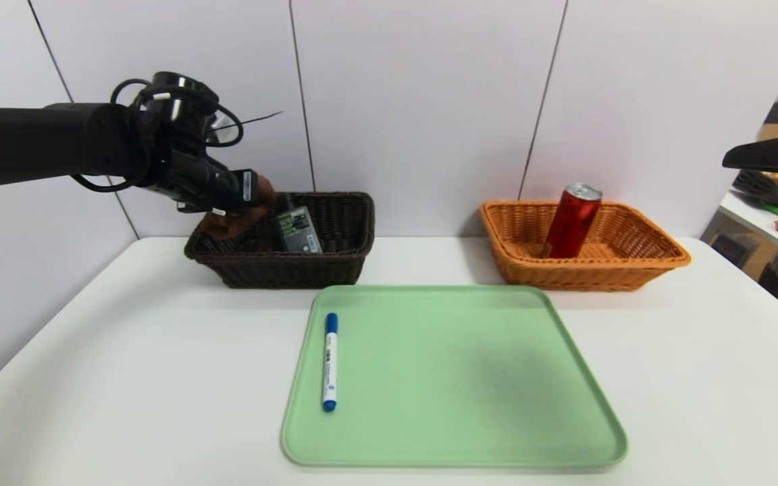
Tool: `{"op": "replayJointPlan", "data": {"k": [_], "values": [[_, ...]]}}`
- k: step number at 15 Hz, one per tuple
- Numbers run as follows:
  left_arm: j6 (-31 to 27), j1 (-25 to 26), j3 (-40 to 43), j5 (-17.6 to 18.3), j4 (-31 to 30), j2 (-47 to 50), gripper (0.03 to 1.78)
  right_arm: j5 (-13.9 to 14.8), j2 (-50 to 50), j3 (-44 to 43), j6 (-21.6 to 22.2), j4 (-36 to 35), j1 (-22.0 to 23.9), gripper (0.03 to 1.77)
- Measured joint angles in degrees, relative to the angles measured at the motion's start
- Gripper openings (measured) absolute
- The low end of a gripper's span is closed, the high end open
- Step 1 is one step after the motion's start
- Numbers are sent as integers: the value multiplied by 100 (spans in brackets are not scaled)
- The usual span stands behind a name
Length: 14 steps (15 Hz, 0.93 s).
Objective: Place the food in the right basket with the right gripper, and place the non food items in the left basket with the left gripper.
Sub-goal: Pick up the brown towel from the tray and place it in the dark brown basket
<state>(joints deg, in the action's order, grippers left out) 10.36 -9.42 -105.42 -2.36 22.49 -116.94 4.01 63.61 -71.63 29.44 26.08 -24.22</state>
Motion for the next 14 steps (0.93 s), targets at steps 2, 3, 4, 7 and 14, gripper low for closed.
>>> {"op": "replayJointPlan", "data": {"k": [2, 3, 4, 7, 14], "values": [[-41, 41, -100, -6, 2, -149, 57, -7, 15, 68, -4, -28, 66, 170], [-72, 45, -139, -6, 0, -210, 57, -5, 45, 90, -15, -33, 122, 170], [-102, 44, -171, -9, -4, -257, 57, -7, 100, 102, -39, -39, 177, 170], [-113, 44, -201, -9, -4, -371, 57, -18, 358, 124, -316, -34, 461, 170], [-240, 24, -207, -5, -15, -463, 57, -690, 1009, 503, -2364, 24, 1384, 170]]}}
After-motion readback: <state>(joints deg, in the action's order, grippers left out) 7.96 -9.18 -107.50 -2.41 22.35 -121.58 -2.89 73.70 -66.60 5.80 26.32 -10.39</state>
